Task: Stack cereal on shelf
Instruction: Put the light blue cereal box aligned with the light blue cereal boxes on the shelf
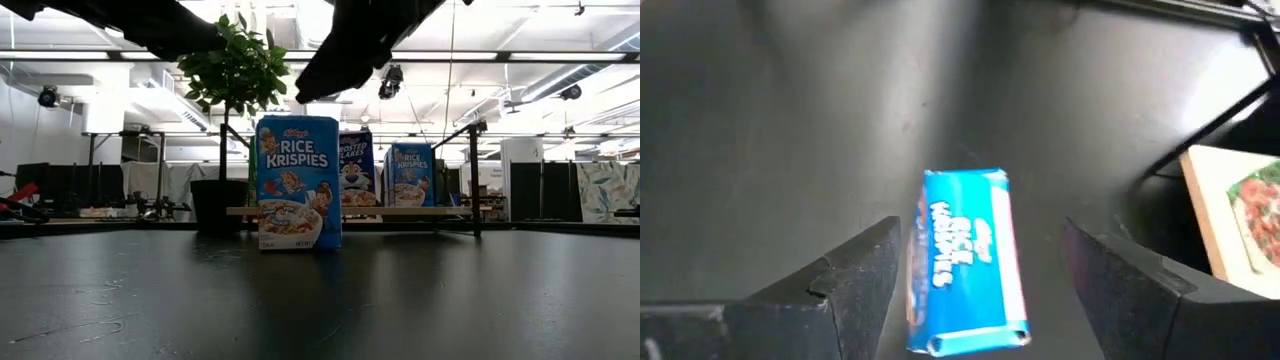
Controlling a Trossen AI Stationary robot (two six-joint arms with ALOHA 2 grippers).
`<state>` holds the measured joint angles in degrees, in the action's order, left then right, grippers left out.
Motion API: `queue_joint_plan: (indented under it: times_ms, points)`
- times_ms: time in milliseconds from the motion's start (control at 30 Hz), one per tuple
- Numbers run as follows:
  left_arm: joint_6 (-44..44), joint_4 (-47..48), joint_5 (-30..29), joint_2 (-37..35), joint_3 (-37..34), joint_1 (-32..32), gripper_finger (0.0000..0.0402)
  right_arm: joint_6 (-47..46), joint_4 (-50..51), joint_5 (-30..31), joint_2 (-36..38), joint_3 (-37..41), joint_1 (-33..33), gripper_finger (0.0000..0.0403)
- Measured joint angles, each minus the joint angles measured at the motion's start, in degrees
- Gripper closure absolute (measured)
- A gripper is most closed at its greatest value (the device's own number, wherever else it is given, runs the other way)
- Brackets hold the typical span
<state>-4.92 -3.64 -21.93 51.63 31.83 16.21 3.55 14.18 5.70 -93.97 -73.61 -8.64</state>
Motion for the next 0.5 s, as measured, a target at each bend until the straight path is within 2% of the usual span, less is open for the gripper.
queue_joint_plan:
  times_ms: [500]
  points:
    - [-0.6, -0.04, 0.0, 0.03, -0.04, 0.0, 0.023, -2.08, -10.83, 0.36, 0.0, 9.92, 0.17, 0.0151]
